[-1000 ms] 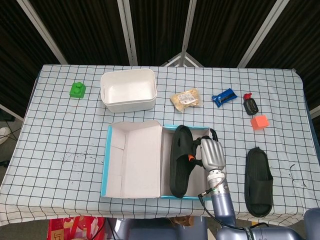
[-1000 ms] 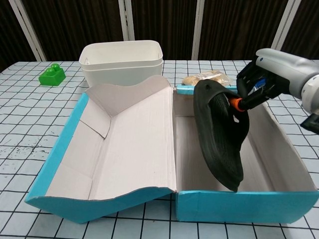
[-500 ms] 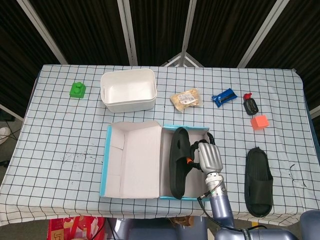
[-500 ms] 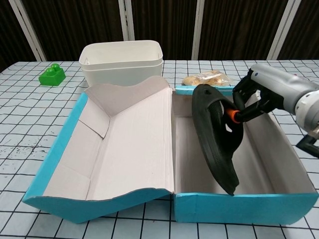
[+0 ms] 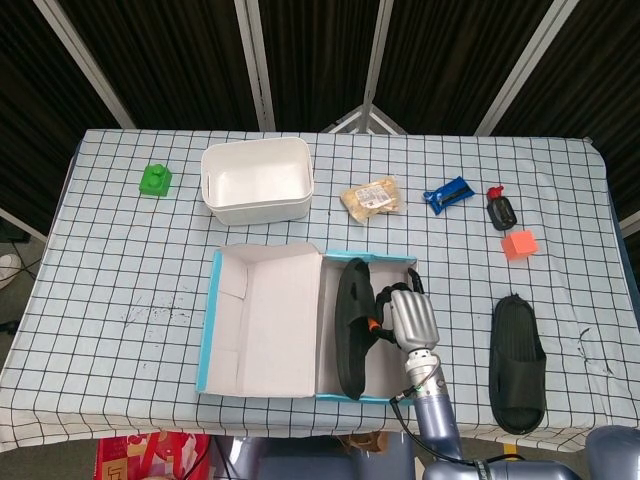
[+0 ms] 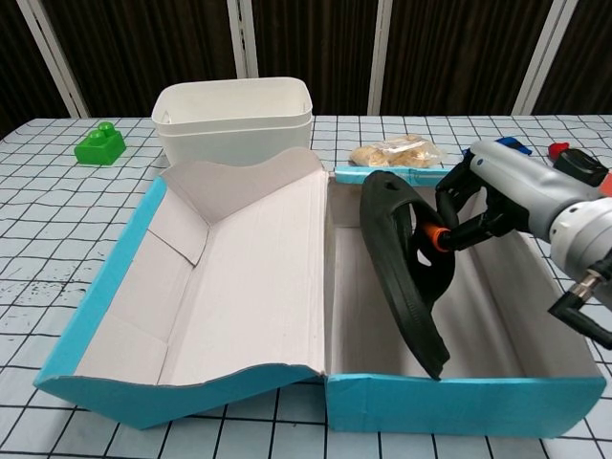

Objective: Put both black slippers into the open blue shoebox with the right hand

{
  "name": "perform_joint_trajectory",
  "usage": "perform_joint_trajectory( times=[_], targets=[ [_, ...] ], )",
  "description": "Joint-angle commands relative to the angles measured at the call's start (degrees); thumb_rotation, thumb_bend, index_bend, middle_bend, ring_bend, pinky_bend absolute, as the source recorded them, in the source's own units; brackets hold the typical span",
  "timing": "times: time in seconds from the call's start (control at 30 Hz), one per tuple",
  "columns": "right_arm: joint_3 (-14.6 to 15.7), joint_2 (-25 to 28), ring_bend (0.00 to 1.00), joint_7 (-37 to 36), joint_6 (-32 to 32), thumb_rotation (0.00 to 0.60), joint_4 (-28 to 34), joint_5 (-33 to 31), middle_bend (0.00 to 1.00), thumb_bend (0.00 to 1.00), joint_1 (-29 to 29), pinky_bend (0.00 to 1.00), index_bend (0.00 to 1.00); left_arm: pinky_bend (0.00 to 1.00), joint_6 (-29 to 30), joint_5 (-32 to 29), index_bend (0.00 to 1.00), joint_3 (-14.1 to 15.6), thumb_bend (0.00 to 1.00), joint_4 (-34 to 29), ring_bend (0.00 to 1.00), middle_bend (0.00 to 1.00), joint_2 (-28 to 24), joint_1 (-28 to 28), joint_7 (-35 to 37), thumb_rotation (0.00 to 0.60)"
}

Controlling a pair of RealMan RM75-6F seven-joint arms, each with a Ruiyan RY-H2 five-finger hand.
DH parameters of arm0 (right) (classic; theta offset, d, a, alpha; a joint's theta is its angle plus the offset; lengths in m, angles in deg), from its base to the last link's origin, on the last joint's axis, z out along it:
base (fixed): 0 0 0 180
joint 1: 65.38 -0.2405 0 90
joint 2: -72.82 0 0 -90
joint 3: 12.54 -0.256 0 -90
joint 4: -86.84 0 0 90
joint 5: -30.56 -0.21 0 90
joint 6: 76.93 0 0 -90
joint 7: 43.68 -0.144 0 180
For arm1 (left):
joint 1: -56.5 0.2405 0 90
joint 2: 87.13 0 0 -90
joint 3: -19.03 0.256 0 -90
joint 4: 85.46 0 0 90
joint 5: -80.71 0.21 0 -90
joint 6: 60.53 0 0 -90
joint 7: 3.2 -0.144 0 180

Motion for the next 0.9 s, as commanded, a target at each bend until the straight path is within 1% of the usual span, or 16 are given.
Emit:
perform_joint_trajectory(
  times=[0.03,0.27,0.43,0.9],
  targets=[
    [0.1,-1.0,0.35,-0.5,-0.4,0.6,-2.0,0.8,0.56,0.61,0.3,0.02,0.76,0.02,0.0,0.1,0.07,0.0,0.51,0.0,0.0,0.0,0.0,0.0,-0.1,0.6],
    [0.4,-2.6,0.35,0.5,-0.3,0.6,-5.9,2.6,0.56,0.63,0.6,0.02,0.77,0.02,0.1,-0.1,0.07,-0.1,0.51,0.0,0.0,0.0,0.1,0.0,-0.2,0.6],
    [1.4,-3.8,0.35,2.6,0.7,0.6,-8.9,5.2,0.56,0.63,0.8,0.02,0.77,0.02,0.2,0.0,0.07,0.0,0.51,-0.1,0.0,0.0,0.1,0.1,-0.4,0.6],
    [3.2,-6.6,0.35,4.4,0.0,0.6,-14.1,7.8,0.56,0.63,2.2,0.02,0.77,0.02,0.2,-0.1,0.07,-0.1,0.51,-0.1,0.0,0.0,0.0,0.1,-0.3,0.6]
  ],
)
